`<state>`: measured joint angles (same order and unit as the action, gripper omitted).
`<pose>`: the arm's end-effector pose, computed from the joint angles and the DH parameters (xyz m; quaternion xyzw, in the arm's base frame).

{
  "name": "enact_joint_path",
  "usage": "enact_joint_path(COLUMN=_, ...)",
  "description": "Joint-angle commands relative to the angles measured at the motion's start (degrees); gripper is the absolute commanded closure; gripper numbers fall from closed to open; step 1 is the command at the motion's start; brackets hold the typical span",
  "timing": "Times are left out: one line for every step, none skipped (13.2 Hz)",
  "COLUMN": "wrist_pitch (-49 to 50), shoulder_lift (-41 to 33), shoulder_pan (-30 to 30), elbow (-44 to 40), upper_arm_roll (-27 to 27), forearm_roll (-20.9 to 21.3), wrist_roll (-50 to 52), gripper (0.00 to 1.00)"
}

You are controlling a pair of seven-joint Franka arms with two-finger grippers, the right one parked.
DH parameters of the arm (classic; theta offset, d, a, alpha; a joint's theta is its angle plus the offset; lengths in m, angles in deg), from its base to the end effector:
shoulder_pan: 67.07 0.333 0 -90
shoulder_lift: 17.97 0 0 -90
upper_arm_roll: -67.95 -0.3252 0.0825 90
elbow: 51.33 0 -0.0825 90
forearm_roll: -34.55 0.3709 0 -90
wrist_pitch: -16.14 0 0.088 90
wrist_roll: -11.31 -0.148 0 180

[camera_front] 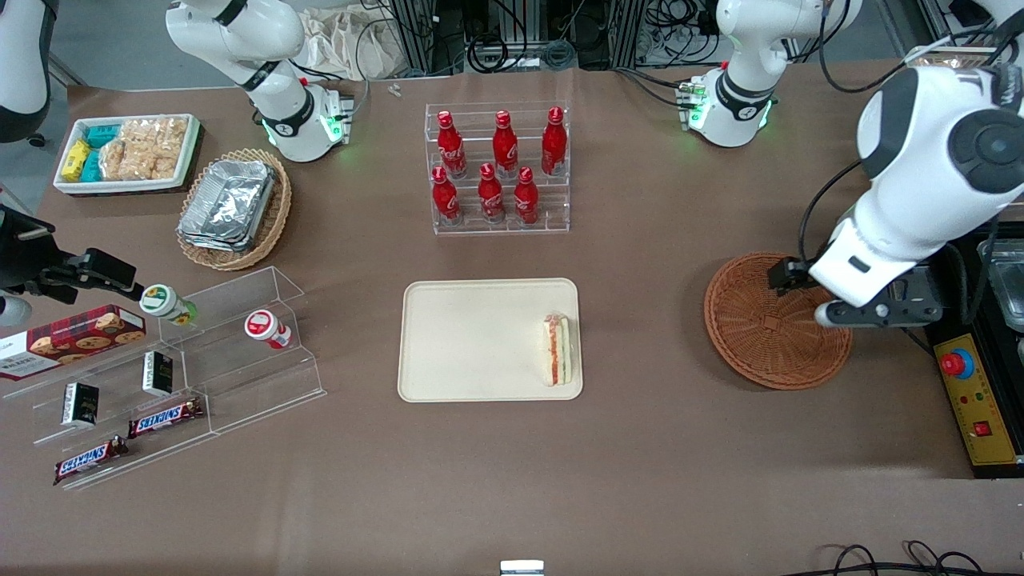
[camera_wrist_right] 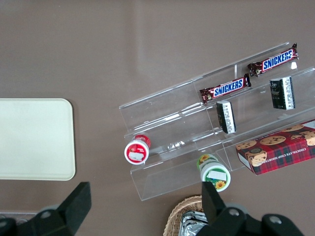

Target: Place sandwich from basket to tray

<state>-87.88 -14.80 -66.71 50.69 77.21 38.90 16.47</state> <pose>0.5597 -0.0767 0.4865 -0.9985 0.0421 0.0058 0.0332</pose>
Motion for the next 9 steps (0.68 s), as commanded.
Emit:
enact_joint_path(wrist_pitch=-1.37, shoulder_lift=-6.16, shoulder_pan=-1.07, elbow=6.27, upper_arm_roll=-3.80, forearm_roll=-1.27, wrist_roll=-9.79, gripper=0.00)
enact_joint_path(wrist_pitch=-0.14, shoulder_lift=-6.16, shoulder_pan=-0.89, elbow=5.66, upper_arm_roll=-4.16, forearm_roll=-1.27, wrist_roll=-12.25, gripper=0.00)
enact_joint_path(wrist_pitch=1.96, shoulder_lift=-5.81, shoulder_pan=-0.98, elbow=4.17, upper_arm_roll=-5.90, forearm_roll=-1.18, wrist_roll=-13.84, gripper=0.00)
enact_joint_path(wrist_pitch=3.54, shoulder_lift=-5.46, shoulder_pan=-0.89, elbow=2.76, upper_arm_roll=-6.27, forearm_roll=-1.09, wrist_roll=-14.56, gripper=0.00)
enact_joint_path(wrist_pitch=3.91, shoulder_lift=-5.29, shoulder_pan=-0.80, elbow=1.79, upper_arm_roll=-6.53, forearm_roll=-0.74, wrist_roll=-15.96, gripper=0.00)
enact_joint_path(wrist_pitch=4.08, shoulder_lift=-5.20, shoulder_pan=-0.80, elbow=1.09, upper_arm_roll=-6.88, forearm_roll=-0.48, wrist_roll=-18.06, gripper=0.00)
enact_joint_path(wrist_pitch=4.17, shoulder_lift=-4.59, shoulder_pan=-0.80, elbow=-0.23, upper_arm_roll=-6.97, forearm_roll=-0.47, wrist_roll=-19.12, gripper=0.00)
enact_joint_path(wrist_pitch=5.04, shoulder_lift=-3.88, shoulder_pan=-0.80, elbow=-1.98, upper_arm_roll=-6.97, forearm_roll=-0.47, wrist_roll=-19.31, gripper=0.00)
enact_joint_path(wrist_pitch=6.36, shoulder_lift=-3.01, shoulder_pan=-0.72, elbow=-3.65, upper_arm_roll=-6.97, forearm_roll=-0.47, wrist_roll=-19.31, gripper=0.00)
